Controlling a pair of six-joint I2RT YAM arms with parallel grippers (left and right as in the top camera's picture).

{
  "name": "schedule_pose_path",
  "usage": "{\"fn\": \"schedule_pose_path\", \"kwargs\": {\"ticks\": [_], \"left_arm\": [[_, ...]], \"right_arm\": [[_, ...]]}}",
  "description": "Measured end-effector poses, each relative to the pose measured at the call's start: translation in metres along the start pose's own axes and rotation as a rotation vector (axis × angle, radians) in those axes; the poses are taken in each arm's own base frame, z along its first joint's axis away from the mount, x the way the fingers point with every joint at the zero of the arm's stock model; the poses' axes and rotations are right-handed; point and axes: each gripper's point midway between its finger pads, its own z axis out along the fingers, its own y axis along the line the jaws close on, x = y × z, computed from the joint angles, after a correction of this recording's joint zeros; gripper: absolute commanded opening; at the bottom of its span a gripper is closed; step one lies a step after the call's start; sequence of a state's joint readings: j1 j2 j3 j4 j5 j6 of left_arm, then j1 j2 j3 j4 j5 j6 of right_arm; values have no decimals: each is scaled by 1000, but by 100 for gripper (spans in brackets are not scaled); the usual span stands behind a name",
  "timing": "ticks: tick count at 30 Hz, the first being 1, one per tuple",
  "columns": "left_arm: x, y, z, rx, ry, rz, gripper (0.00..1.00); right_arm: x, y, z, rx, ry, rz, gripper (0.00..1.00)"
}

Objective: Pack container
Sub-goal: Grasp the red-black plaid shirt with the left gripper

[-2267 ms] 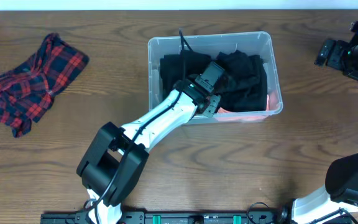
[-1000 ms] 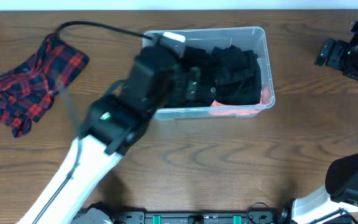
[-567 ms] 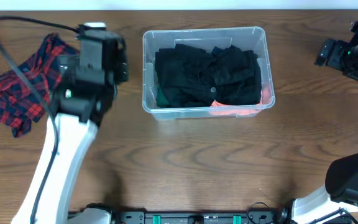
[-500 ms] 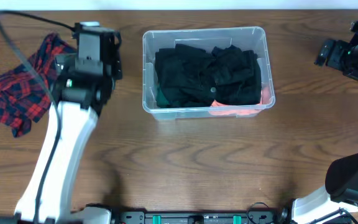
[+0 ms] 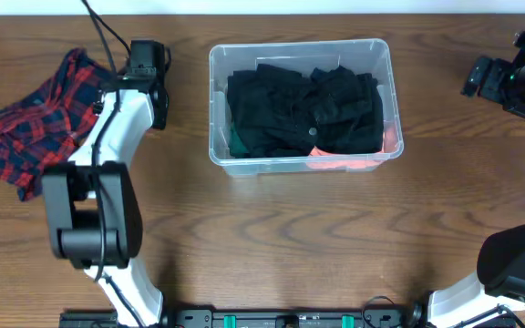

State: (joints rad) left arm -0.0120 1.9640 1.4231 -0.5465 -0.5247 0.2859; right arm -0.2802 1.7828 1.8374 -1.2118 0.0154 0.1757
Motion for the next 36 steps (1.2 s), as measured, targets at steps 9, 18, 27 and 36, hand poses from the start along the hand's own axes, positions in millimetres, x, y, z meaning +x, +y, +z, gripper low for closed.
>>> {"fn": "schedule_pose_path", "kwargs": {"ticks": [9,18,27,36], "left_arm": [[7,20,37,-21,27,88,98],[23,32,70,-21,79,131,98],[18,43,93,-142,84,165,98],[19,71,112,-295,119,115,98]], "right_arm": [[0,0,0,0,0,0,99],[0,0,0,0,0,0,99],[0,0,0,0,0,0,99],[0,0,0,0,0,0,99]]}}
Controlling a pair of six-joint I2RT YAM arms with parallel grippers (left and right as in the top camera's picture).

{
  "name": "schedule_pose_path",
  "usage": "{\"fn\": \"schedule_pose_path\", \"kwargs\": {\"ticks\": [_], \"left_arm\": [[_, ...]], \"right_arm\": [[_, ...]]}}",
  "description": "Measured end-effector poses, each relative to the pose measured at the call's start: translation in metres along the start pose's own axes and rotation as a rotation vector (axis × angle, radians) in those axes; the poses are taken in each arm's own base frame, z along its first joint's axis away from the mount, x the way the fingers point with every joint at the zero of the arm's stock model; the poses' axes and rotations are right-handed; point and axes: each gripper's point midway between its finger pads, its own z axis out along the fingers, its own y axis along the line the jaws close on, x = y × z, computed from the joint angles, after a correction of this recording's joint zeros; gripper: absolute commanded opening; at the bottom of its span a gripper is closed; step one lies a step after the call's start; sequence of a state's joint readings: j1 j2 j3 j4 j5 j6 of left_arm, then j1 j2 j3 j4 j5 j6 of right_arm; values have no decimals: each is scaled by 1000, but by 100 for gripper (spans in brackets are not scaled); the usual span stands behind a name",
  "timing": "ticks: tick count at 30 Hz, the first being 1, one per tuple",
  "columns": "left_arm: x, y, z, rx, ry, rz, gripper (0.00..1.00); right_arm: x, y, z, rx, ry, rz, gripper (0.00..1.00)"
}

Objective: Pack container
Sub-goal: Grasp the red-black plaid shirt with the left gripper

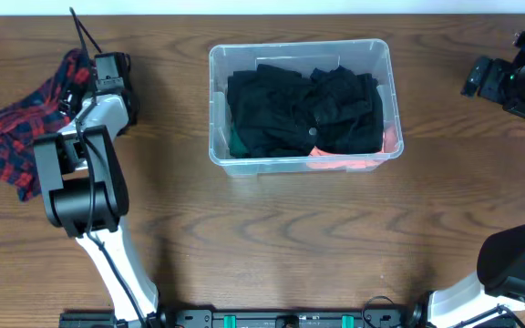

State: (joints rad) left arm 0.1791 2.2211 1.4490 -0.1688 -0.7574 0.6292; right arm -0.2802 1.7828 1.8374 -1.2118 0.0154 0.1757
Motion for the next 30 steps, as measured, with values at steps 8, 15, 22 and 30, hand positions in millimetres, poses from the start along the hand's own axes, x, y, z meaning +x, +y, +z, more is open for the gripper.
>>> {"fn": "schedule_pose_path", "kwargs": {"ticks": [8,15,22,30], "left_arm": [[-4,13,12,-100,1,-119,95],[-1,-4,25,-103,6,-173,27],[0,-3,27,-120,3,-216,6],[2,0,25,-147,13,-260,6]], "right_arm": [[0,0,0,0,0,0,99],[0,0,0,0,0,0,99],[0,0,0,0,0,0,99],[0,0,0,0,0,0,99]]}}
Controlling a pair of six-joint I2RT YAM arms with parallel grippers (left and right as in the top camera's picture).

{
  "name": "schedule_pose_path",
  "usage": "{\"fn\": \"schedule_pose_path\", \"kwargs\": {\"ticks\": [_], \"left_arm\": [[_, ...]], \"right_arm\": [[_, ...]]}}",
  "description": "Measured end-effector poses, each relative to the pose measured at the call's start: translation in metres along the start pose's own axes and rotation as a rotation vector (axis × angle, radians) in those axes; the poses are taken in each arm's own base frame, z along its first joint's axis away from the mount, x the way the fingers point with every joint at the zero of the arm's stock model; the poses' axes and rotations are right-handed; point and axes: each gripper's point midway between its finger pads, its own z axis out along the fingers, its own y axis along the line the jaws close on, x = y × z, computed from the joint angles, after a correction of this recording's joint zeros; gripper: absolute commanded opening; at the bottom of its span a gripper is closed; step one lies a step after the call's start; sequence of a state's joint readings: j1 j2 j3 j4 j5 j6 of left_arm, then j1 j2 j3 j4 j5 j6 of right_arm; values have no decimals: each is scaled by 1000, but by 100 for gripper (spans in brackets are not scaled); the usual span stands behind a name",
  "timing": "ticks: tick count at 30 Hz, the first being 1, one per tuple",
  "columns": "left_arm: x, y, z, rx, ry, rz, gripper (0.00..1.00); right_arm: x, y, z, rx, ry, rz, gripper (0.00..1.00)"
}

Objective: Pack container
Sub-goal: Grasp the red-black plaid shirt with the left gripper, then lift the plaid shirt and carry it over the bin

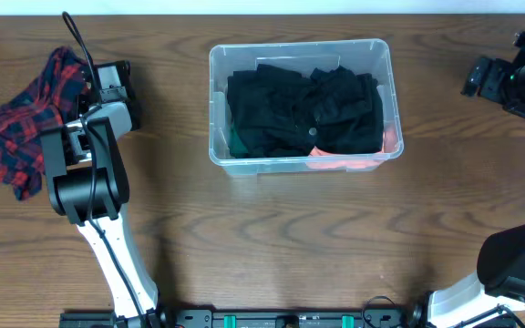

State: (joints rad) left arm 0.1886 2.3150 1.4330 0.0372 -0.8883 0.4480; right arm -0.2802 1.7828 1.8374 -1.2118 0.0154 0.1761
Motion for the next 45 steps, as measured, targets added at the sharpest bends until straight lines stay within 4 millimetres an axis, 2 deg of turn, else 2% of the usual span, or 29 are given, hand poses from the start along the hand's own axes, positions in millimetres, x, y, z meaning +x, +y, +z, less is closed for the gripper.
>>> {"fn": "schedule_pose_path", "kwargs": {"ticks": [4,7,11,16,21,27,31,36,39,41,45], "left_arm": [[-2,5,-8,-5,-5,-18,6],[-12,19,-24,-7,-34,-47,6],[-41,59,-65,-14,-125,-155,6],[-68,115,-132,17,-257,-323,6],[-76,141,-182,78,-342,-386,6],[-78,146,-238,159,-427,-364,6],[-83,150,-291,244,-537,-387,6],[-83,156,-370,360,-701,-409,6],[-79,150,-416,436,-792,-397,6],[-78,142,-439,479,-836,-386,6],[-74,125,-472,550,-889,-364,6]], "right_arm": [[0,0,0,0,0,0,99],[0,0,0,0,0,0,99],[0,0,0,0,0,0,99],[0,0,0,0,0,0,99],[0,0,0,0,0,0,99],[0,0,0,0,0,0,99],[0,0,0,0,0,0,99],[0,0,0,0,0,0,99],[0,0,0,0,0,0,99],[0,0,0,0,0,0,99],[0,0,0,0,0,0,99]]}}
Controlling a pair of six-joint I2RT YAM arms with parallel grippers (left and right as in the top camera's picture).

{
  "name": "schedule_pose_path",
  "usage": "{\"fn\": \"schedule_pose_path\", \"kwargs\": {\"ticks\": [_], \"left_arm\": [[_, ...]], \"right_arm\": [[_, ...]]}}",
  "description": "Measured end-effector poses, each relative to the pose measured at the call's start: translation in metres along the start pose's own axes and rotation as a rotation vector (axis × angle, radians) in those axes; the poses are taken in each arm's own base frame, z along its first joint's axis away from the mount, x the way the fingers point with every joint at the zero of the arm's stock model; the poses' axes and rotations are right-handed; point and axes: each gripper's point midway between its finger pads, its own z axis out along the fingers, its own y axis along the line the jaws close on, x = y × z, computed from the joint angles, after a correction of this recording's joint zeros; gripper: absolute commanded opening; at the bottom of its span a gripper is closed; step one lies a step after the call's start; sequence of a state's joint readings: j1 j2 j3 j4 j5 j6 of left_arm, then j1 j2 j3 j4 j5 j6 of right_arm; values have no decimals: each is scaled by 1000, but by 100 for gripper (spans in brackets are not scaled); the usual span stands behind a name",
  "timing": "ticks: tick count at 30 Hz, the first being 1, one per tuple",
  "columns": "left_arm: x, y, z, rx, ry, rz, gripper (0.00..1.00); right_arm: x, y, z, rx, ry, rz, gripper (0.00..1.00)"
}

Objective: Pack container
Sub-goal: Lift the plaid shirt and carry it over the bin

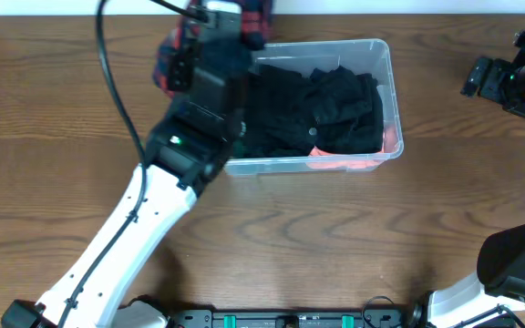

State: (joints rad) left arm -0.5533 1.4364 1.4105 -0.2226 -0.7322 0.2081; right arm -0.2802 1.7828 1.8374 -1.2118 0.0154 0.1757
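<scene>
A clear plastic container (388, 100) stands at the middle back of the table. It is filled with black clothes (331, 109), and a pink piece (344, 164) shows at its front right. My left arm is raised high over the container's left end. A red-and-blue plaid garment (168, 53) bunches around my left gripper (226, 13), which is shut on it; the fingers are hidden by the wrist and cloth. My right gripper (478, 78) rests far to the right, its jaws too dark to read.
The left arm's white link (126, 237) slants across the table's front left and covers the container's left wall. The right arm's base (518, 264) sits at the front right corner. A black cable (108, 73) loops above the left side.
My left gripper was low at the table's left edge by the plaid garment. Now it is high over the container's left end, and the garment has come off the table with it.
The plaid garment lay spread at the table's left while my left gripper stood to its right. The gripper then sat at the garment's edge, and the cloth bunched up against it. Now the garment hangs from the raised gripper above the container. The right arm stayed still.
</scene>
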Motion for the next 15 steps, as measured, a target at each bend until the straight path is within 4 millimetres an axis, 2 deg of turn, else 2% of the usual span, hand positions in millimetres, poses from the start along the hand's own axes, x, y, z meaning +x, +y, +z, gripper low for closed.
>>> {"fn": "schedule_pose_path", "kwargs": {"ticks": [8,15], "left_arm": [[-9,-35,-20,90,-37,-22,6],[0,-67,-15,155,-22,-3,6]], "right_arm": [[0,0,0,0,0,0,99],[0,0,0,0,0,0,99]]}}
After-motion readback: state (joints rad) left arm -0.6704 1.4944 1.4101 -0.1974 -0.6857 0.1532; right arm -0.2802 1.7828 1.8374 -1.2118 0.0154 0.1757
